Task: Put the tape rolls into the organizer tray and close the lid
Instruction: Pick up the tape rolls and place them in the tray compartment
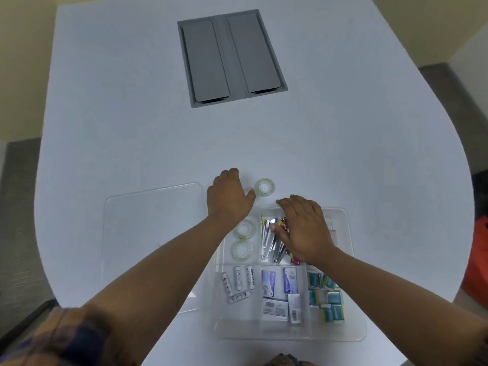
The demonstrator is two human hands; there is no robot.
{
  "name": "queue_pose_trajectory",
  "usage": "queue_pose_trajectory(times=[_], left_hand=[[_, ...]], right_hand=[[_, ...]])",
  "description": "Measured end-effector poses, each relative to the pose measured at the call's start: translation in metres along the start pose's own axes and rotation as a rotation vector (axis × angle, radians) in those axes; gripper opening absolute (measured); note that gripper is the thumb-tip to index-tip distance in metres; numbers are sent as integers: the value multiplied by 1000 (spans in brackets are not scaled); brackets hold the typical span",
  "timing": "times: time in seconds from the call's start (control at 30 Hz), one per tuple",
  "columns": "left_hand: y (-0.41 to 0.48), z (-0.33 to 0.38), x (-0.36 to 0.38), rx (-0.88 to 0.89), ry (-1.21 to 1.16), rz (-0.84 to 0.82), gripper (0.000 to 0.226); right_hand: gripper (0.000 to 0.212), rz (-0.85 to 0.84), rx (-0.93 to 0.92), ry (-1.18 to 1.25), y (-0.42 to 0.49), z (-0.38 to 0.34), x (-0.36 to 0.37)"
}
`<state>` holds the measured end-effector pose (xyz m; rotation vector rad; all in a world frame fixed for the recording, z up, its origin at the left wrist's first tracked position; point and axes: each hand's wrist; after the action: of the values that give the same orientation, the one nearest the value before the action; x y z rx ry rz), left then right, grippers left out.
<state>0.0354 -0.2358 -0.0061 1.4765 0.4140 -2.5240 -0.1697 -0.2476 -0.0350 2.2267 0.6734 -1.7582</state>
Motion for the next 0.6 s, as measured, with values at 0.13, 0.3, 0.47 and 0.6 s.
queue_pose_trajectory(times=[0.13,0.3,0.47,0.6], left_hand=[[22,10,12,-179,123,-207,54],[38,10,14,-150,161,-274,50],[45,12,11,-26,189,-323,49],[42,12,14,-1,141,-266,28]], right_hand=[[54,6,-11,11,1,1,3],[54,35,-28,23,2,5,8],[55,46,-38,23,2,6,10],[62,4,-39,16,2,3,7]])
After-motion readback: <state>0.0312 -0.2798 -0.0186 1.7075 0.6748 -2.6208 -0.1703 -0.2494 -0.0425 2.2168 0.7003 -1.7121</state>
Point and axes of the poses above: each hand's wrist, its own y-axis towards the middle knuckle, its own x-axis out of the palm, z = x × y, and after that the axes turned 10 degrees about x, right-handed
